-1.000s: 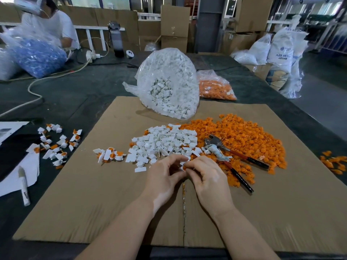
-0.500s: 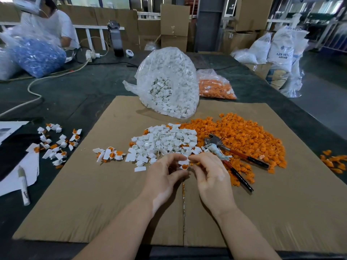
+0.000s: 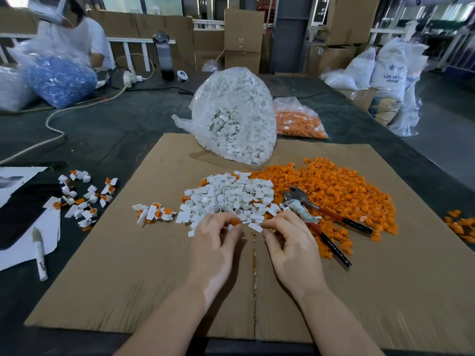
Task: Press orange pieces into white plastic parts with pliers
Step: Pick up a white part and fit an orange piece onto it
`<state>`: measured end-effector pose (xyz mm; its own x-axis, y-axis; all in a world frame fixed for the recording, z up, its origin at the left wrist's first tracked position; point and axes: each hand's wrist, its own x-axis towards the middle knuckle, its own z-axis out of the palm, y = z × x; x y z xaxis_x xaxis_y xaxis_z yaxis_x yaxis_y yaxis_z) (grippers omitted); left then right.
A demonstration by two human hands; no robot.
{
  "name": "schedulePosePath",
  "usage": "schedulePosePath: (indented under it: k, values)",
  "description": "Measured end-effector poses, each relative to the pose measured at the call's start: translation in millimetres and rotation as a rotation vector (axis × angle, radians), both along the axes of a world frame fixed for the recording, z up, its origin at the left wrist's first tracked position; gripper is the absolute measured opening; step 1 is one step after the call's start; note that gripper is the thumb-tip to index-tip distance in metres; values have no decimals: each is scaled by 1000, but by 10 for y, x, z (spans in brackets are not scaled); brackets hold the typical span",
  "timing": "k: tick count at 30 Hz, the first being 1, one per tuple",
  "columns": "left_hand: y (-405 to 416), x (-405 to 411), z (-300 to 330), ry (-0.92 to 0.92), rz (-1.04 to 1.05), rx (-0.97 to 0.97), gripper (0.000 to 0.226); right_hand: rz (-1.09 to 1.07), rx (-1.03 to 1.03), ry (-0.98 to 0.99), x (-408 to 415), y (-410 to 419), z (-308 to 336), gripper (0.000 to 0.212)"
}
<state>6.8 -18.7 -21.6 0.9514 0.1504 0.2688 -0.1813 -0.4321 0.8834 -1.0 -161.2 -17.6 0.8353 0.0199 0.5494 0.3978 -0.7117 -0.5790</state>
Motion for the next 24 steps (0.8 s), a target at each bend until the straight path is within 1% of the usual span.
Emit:
schedulePosePath:
  k: [4,7,10,14,17,19,21,24]
  values:
    - [257,22,-32,-41,254,70,9,-7,-16,3,-1,7,-11,7]
    - [492,90,-46,23,435,185,11,-11,-29,-5,3,7,-20,9]
    - [608,124,-48,87,509,259,15,-22,-48,-6,1,8,-34,11]
    - [591,107,-50,112,547,354,14,-90,-56,-25,14,11,-38,12]
    - [551,90,-56,88,493,452,17,-245,-63,-79,27,8,-50,13]
    - [535,93,-53,104,453,528,19,-391,-73,-54,26,1,-58,13]
    - [541,107,-47,131,424,558,16,-492,-104,-12,29,-5,-69,13]
    - [549,110,-46,123,415,547,13,-540,-132,23,36,1,-77,12]
